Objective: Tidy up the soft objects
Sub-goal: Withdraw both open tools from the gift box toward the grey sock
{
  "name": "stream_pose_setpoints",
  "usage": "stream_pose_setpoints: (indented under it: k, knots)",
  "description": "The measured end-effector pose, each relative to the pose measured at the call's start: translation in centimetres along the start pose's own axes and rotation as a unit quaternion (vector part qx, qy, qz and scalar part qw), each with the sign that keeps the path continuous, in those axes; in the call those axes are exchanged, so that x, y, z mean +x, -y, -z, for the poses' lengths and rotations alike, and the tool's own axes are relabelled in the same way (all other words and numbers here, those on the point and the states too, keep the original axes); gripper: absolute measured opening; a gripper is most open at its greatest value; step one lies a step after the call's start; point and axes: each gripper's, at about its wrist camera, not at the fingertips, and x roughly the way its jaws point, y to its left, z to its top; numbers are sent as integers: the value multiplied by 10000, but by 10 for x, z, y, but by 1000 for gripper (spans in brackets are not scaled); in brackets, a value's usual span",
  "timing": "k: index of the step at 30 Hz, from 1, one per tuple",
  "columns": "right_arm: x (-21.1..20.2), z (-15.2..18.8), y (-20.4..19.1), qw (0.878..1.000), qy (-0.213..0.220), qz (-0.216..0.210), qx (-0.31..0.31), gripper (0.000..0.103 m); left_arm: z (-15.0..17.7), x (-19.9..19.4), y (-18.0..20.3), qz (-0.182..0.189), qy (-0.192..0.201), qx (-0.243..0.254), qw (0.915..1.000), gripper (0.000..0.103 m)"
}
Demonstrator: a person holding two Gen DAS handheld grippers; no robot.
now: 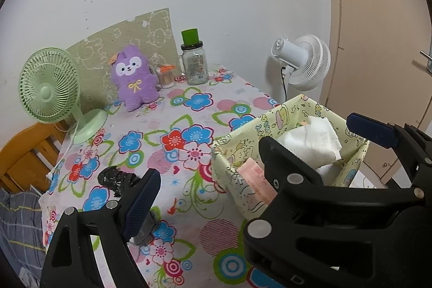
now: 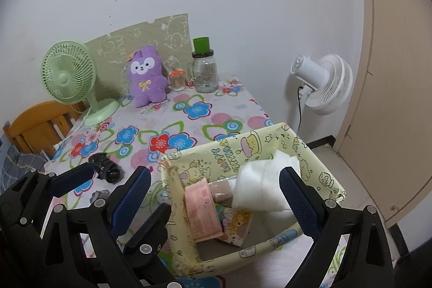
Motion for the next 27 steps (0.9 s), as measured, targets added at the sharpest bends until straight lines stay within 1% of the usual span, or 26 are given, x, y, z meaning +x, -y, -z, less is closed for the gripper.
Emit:
stream_pose_setpoints:
  k: [12, 22, 27]
  knots:
    - [-19, -1, -28, 9997, 134, -63, -178, 98, 7, -23, -20, -186, 90, -52, 9998, 90]
    - [-32, -2, -49, 9991, 262, -72, -325, 98, 13, -38, -36, -241, 187, -173, 9994, 90]
    - [-35, -1, -61, 9988, 273, -140, -383, 98, 17, -43, -47, -361, 197, -275, 9988, 90]
